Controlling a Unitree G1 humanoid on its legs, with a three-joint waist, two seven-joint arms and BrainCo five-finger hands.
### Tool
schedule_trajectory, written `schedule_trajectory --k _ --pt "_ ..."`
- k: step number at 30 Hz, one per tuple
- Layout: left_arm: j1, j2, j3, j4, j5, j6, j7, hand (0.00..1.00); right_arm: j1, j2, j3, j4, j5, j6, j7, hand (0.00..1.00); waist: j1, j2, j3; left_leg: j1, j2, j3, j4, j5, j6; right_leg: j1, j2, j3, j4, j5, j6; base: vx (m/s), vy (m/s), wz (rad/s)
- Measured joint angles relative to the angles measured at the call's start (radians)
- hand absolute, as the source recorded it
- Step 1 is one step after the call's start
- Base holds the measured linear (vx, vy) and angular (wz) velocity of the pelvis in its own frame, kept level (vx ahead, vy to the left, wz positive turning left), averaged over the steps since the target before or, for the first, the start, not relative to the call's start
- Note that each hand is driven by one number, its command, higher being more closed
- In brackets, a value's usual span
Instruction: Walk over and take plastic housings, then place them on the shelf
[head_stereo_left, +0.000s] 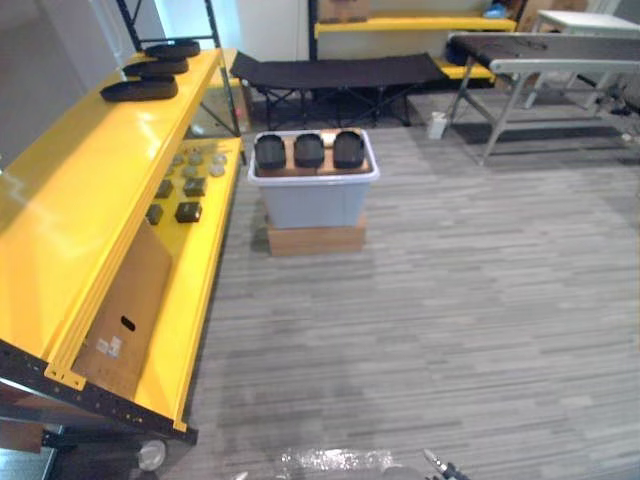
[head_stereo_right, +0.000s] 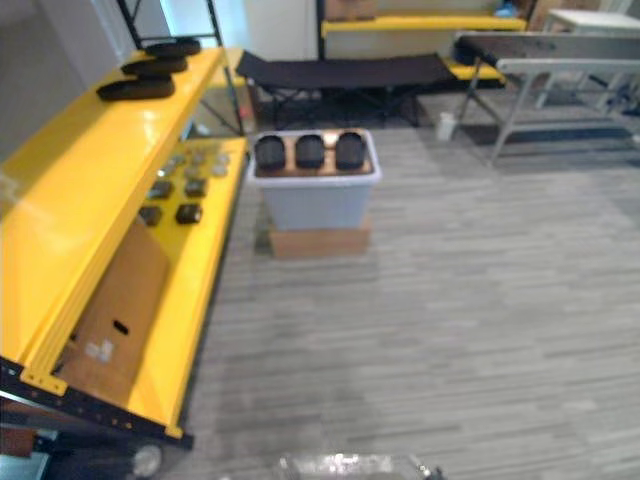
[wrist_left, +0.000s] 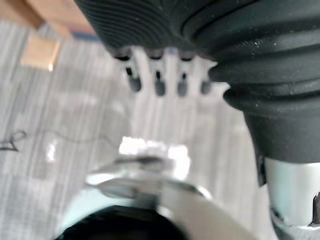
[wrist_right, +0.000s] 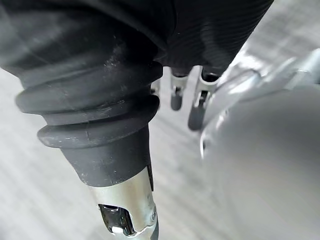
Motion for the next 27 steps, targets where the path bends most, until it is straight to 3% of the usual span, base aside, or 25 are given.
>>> schedule_trajectory --k 3,4,7,9,11,12,13,14,15,16,18,19,21,23,24,25,26,27 --pt "-0.015 0.005 0.010 0.010 -0.015 -0.001 0.006 0.00 0.020 0.023 -0.025 0.022 -0.022 0.034 0.003 0.00 -0.001 -0.010 0.006 0.010 0.029 -0.009 0.021 -0.019 -0.040 -0.056 0.034 0.026 -0.150 0.038 0.008 0.23 0.006 0.14" --pt "-0.015 -0.004 0.045 0.011 -0.036 -0.001 0.010 0.00 0.026 0.023 -0.035 0.022 -0.044 0.037 0.012 0.00 -0.006 -0.005 0.009 0.023 0.039 -0.008 0.022 -0.033 -0.063 -0.071 0.051 0.032 -0.218 0.081 0.000 0.32 -0.011 -0.03" --pt "-0.027 -0.016 0.093 0.008 -0.050 -0.001 0.009 0.00 0.037 0.024 -0.043 0.022 -0.085 0.038 0.016 0.00 -0.007 -0.002 0.010 0.056 0.051 -0.012 0.023 -0.064 -0.117 -0.075 0.077 0.033 -0.273 0.163 -0.024 0.31 -0.064 0.08" --pt "-0.023 -0.024 0.118 -0.004 -0.066 0.000 0.010 0.00 0.037 0.022 -0.043 0.021 -0.080 0.036 0.010 0.00 -0.011 0.002 0.009 0.080 0.063 -0.017 0.029 -0.101 -0.165 -0.077 0.086 0.031 -0.244 0.166 -0.046 0.38 -0.194 0.23" --pt "-0.004 -0.050 0.131 -0.017 -0.100 0.000 0.013 0.00 0.038 0.001 -0.040 0.022 -0.080 0.036 0.000 0.00 -0.030 0.043 -0.001 0.082 0.137 -0.040 0.094 -0.162 -0.230 -0.081 0.132 0.016 -0.162 0.161 -0.069 0.47 -0.326 0.33" --pt "0.010 -0.056 0.149 -0.023 -0.124 0.001 0.013 0.00 0.039 0.001 -0.038 0.033 -0.088 0.034 -0.001 0.00 -0.024 0.051 -0.008 0.024 0.177 -0.043 0.252 -0.168 -0.238 -0.072 0.157 0.006 -0.147 0.129 -0.104 0.34 -0.248 0.08" --pt "0.012 -0.060 0.160 -0.031 -0.125 0.000 0.014 0.00 0.035 -0.002 -0.027 0.032 -0.091 0.034 0.002 0.00 -0.023 0.047 -0.013 -0.035 0.200 -0.044 0.377 -0.161 -0.240 -0.063 0.166 0.006 -0.152 0.122 -0.114 0.52 -0.409 -0.11" --pt "0.007 -0.067 0.173 -0.039 -0.136 -0.001 0.017 0.00 0.023 -0.026 0.008 0.026 -0.098 0.027 0.012 0.00 -0.014 0.072 0.000 -0.163 0.274 -0.044 0.654 -0.119 -0.223 -0.022 0.195 0.001 -0.185 0.108 -0.128 0.44 -0.325 -0.06" --pt "0.005 -0.090 0.184 -0.038 -0.159 -0.002 0.020 0.00 0.002 -0.052 0.025 0.036 -0.102 0.006 0.020 0.00 -0.018 0.096 0.035 -0.265 0.325 -0.037 0.860 -0.130 -0.207 0.067 0.226 -0.009 -0.243 0.107 -0.135 0.53 -0.366 -0.01" --pt "0.002 -0.095 0.186 -0.037 -0.159 -0.002 0.022 0.00 -0.001 -0.054 0.025 0.039 -0.102 0.003 0.020 0.00 -0.016 0.098 0.040 -0.274 0.324 -0.039 0.873 -0.132 -0.205 0.089 0.226 -0.010 -0.251 0.107 -0.135 0.43 -0.219 0.07" --pt "0.003 -0.100 0.196 -0.033 -0.163 -0.003 0.024 0.00 0.002 -0.059 0.024 0.047 -0.096 -0.024 0.021 0.00 0.004 0.097 0.047 -0.331 0.264 -0.034 0.839 -0.134 -0.200 0.202 0.214 -0.009 -0.333 0.107 -0.135 0.37 -0.140 0.01" --pt "0.011 -0.103 0.193 -0.048 -0.157 -0.010 0.022 0.00 -0.014 -0.059 0.021 0.042 -0.074 -0.052 0.021 0.00 0.023 0.094 0.049 -0.381 0.190 -0.033 0.709 -0.134 -0.199 0.260 0.198 -0.007 -0.390 0.107 -0.134 0.29 -0.070 -0.09" --pt "0.024 -0.116 0.197 -0.055 -0.135 -0.026 0.021 0.00 -0.041 -0.060 0.018 0.022 -0.033 -0.065 0.020 0.00 0.033 0.094 0.049 -0.432 0.121 -0.036 0.506 -0.104 -0.188 0.295 0.192 -0.002 -0.431 0.107 -0.132 0.34 -0.006 -0.13" --pt "0.048 -0.121 0.204 -0.054 -0.100 -0.044 0.022 0.00 -0.060 -0.061 0.016 -0.014 0.022 -0.070 0.020 0.00 0.058 0.098 0.051 -0.479 0.062 -0.042 0.189 0.053 -0.170 0.339 0.200 0.009 -0.473 0.086 -0.107 0.40 0.087 -0.19" --pt "0.060 -0.124 0.208 -0.052 -0.100 -0.043 0.022 0.00 -0.061 -0.060 0.018 -0.013 0.024 -0.069 0.019 0.00 0.070 0.096 0.051 -0.477 0.062 -0.044 0.176 0.097 -0.159 0.355 0.202 0.022 -0.478 0.075 -0.101 0.38 0.153 -0.46" --pt "0.081 -0.129 0.222 -0.054 -0.088 -0.043 0.018 0.00 -0.064 -0.056 0.030 -0.017 0.021 -0.053 0.017 0.00 0.092 0.075 0.049 -0.459 0.055 -0.039 0.192 0.169 -0.127 0.370 0.189 0.053 -0.469 0.027 -0.104 0.47 0.211 -0.43" --pt "0.090 -0.112 0.248 -0.060 -0.061 -0.044 0.013 0.00 -0.081 -0.048 0.042 -0.023 0.011 -0.049 0.004 0.00 0.098 0.043 0.057 -0.458 0.029 -0.031 0.241 0.155 -0.098 0.370 0.155 0.060 -0.416 -0.043 -0.113 0.49 0.214 -0.35" --pt "0.094 -0.103 0.252 -0.058 -0.045 -0.044 0.014 0.00 -0.083 -0.044 0.047 -0.021 0.001 -0.049 -0.007 0.00 0.099 0.016 0.058 -0.458 0.014 -0.023 0.267 0.136 -0.070 0.365 0.132 0.062 -0.385 -0.076 -0.119 0.42 0.161 -0.18"
